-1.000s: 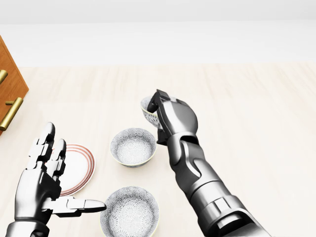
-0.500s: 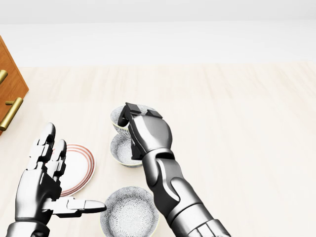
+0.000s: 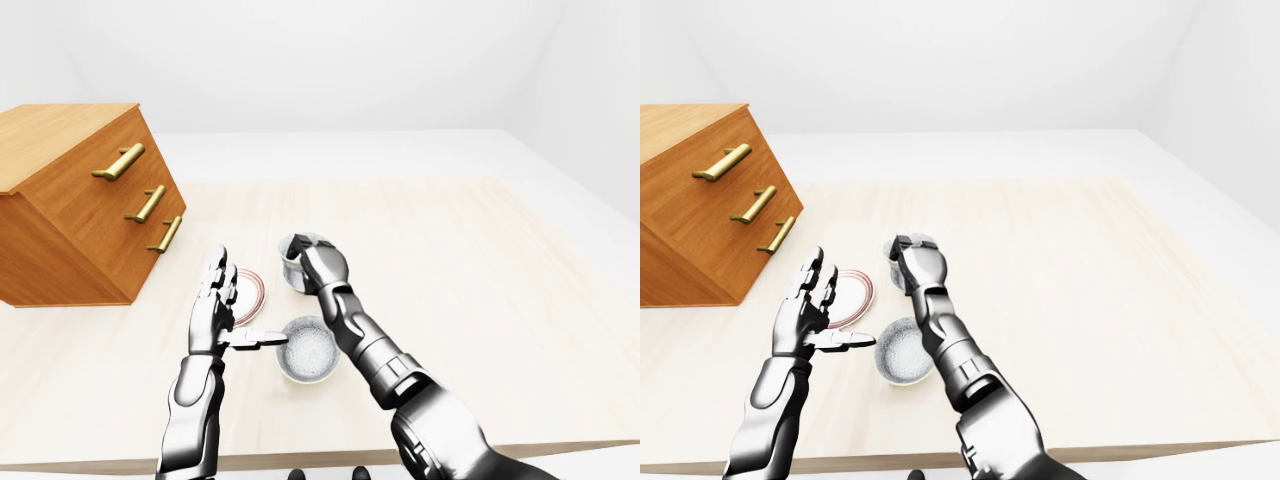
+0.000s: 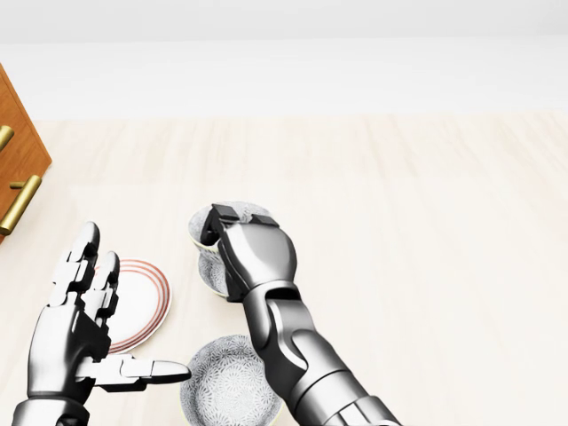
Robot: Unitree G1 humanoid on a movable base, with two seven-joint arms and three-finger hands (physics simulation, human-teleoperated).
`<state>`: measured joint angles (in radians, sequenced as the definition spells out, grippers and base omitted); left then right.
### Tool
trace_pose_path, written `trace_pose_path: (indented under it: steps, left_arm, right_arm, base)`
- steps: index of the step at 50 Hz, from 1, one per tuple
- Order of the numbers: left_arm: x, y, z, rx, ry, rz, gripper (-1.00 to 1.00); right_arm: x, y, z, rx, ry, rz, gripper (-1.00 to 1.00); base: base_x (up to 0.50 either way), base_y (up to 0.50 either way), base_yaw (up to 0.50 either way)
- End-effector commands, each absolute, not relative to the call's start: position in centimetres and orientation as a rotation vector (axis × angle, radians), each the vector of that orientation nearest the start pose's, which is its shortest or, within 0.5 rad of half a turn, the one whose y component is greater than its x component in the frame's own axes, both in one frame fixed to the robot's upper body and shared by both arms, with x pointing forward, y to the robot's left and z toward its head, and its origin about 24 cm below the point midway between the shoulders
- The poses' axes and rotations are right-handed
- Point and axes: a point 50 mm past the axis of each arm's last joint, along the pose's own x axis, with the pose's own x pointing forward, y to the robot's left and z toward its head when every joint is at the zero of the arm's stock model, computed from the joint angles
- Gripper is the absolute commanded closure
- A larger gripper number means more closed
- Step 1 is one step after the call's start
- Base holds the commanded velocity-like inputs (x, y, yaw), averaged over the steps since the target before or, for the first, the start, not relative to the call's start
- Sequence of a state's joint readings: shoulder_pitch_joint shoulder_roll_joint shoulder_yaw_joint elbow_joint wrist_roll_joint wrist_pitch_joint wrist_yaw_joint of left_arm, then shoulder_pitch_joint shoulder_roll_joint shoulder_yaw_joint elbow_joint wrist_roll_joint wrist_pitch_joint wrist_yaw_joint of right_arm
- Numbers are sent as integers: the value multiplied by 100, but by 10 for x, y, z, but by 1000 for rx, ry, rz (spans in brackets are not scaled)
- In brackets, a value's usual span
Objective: Stack the bowl at the front on the bowl in the middle.
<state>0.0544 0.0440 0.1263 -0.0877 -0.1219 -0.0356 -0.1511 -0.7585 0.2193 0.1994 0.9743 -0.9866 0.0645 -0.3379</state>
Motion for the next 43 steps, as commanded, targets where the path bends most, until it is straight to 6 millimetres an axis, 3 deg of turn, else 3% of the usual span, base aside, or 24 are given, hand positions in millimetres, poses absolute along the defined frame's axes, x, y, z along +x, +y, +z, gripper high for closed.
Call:
trace_pose_path:
  steps: [1,9,13,21,29,37,43]
  left_arm:
    - [242,185,55,-59,-88,-11,-100]
    - [242,184,54,-58,-87,-9,-100]
    - [243,184,53,-58,-85,-10,-100]
    - [245,183,51,-55,-81,-10,-100]
    - [245,183,51,-56,-82,-10,-100]
    - [242,182,53,-61,-83,-15,-100]
    - [240,183,58,-67,-94,-9,-100]
  right_arm:
    - [333,13,93,-1097,-324,195,-100]
    - [314,5,167,-962,-519,135,-100]
    - [302,-2,186,-950,-573,128,-100]
    - [286,-5,203,-928,-633,116,-100]
    - [288,-17,206,-901,-631,97,-100]
    - [271,-65,208,-779,-629,55,-100]
    - [233,-106,205,-618,-649,9,-100]
  base:
    - [0,0,0]
    - [0,0,0]
    - [0,0,0]
    - [0,0,0]
    - [0,0,0]
    - [0,0,0]
    - [0,0,0]
